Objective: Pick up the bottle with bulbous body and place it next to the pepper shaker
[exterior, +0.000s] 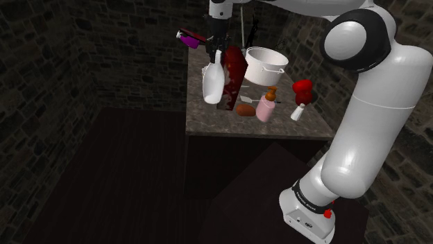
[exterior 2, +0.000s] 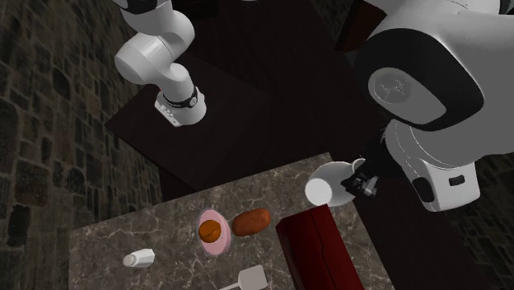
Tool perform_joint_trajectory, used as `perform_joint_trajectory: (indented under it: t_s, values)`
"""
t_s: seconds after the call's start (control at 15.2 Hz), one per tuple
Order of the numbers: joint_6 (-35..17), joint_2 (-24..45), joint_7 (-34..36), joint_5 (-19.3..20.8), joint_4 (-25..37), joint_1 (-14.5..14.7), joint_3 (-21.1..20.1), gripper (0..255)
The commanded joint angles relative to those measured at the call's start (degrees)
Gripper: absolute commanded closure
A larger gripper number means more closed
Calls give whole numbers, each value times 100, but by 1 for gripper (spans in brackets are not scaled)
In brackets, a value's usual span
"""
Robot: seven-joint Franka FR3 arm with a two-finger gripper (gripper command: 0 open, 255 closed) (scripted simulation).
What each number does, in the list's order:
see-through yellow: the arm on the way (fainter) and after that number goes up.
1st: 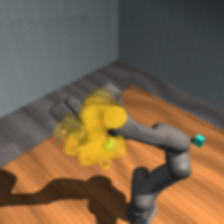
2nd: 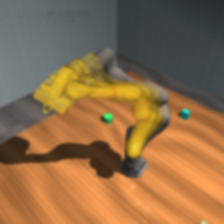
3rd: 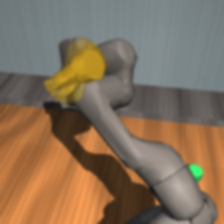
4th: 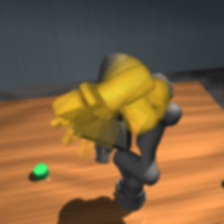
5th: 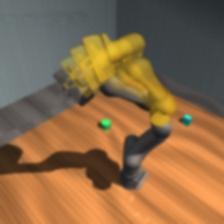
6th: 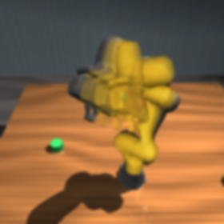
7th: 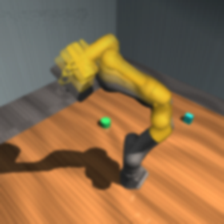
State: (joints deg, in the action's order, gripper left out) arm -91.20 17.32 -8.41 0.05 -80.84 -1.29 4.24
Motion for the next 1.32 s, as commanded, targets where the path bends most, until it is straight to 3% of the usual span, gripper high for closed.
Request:
perform_joint_trajectory:
  t_s: [0.0,0.86,1.25]
  values:
    - [171,7,2,0,178,1,0,255]
    - [1350,350,-26,-23,1699,-31,5,255]
    - [1315,-464,-627,60,866,-391,222,255]
